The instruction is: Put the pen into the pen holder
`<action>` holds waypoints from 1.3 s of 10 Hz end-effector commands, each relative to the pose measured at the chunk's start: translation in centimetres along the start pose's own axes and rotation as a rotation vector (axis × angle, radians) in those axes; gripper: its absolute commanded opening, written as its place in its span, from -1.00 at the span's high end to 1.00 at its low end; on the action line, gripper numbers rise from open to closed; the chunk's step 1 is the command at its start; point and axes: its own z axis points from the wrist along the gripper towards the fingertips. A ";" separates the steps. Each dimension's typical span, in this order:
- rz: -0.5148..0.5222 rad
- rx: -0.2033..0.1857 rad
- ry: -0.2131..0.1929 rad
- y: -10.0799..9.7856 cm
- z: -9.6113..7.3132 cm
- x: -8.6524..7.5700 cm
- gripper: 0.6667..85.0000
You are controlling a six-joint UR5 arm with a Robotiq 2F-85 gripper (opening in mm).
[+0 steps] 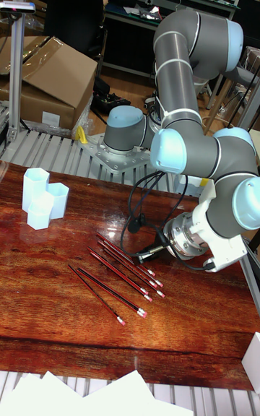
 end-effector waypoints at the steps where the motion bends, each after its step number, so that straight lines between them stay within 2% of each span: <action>1: -0.019 -0.021 -0.014 0.7 0.0 -0.3 0.18; 3: -0.004 -0.030 -0.011 1.5 0.1 -0.2 0.18; 6: 0.001 -0.027 0.005 1.5 -0.5 0.6 0.18; 8: 0.003 -0.033 -0.007 1.7 -0.4 0.2 0.19; 10: 0.002 -0.015 -0.011 1.4 -0.2 0.1 0.20; 11: -0.011 0.009 -0.019 1.0 0.0 -0.1 0.20; 13: -0.034 0.024 -0.042 0.7 0.2 -0.9 0.20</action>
